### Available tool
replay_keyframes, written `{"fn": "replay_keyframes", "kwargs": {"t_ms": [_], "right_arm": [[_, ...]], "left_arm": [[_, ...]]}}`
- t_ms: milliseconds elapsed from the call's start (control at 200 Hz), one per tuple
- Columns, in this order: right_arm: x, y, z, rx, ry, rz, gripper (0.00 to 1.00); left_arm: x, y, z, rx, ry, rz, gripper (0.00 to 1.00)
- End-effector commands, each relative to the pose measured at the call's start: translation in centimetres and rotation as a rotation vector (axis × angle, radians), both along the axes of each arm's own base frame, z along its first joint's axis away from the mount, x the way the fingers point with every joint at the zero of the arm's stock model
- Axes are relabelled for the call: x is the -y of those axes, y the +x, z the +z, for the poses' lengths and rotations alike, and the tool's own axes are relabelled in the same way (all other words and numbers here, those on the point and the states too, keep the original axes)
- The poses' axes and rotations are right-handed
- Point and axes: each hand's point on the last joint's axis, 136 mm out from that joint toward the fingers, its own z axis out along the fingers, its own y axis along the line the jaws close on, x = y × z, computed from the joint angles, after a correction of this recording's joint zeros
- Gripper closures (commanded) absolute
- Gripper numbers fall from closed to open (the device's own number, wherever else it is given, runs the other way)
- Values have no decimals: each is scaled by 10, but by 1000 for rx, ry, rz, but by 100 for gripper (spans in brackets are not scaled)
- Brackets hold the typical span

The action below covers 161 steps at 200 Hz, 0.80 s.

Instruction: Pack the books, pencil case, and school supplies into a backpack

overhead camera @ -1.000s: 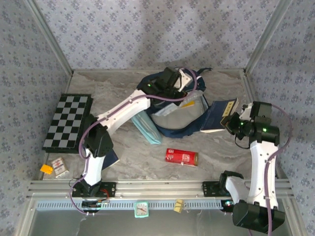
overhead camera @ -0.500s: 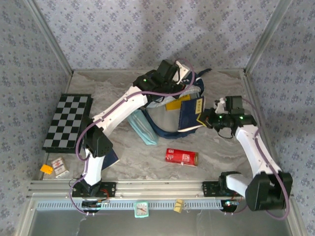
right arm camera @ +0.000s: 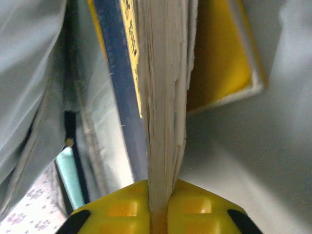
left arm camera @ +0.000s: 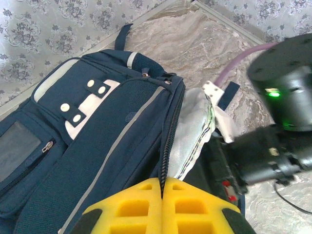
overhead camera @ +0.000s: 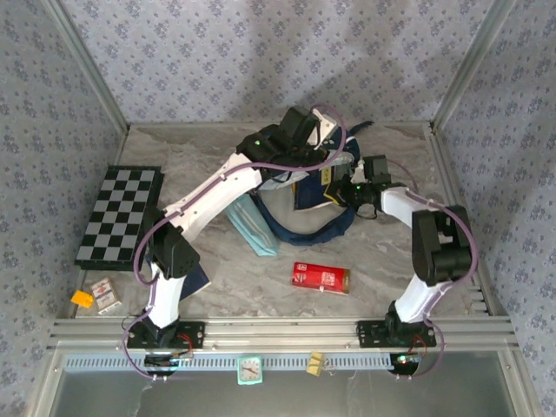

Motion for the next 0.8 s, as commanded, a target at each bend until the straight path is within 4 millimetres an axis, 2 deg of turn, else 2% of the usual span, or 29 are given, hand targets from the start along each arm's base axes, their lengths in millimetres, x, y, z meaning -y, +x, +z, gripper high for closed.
{"fn": "replay_keyframes", "kwargs": {"t_ms": [0,65,205,365,425,520,595,710,800], "right_arm": [[5,25,2,80,-66,1,80],[4,20,-3,69,-68,15,72],[12,-7,5,71,-150,23,52],[46,-49,8,19,-351,-16,45],[48,-62,8,10,-363,-25,44],[41,-79,7,-9,-388,-11,48],[22,-82,6,7,-371,-3,56],[-7,-72,-1,32,-333,-14,72],[-31,-54,-5,76,-308,-18,84]], "left_arm": [[6,0,62,125,-122,3,100],[6,1,59,121,-116,5,100],[4,2,57,125,-102,15,100],[5,3,52,119,-97,13,100],[7,2,52,114,-104,7,100],[9,0,51,113,-103,0,100],[10,1,49,118,-99,7,100],[12,1,51,119,-106,8,100],[13,1,50,121,-103,8,100]]}}
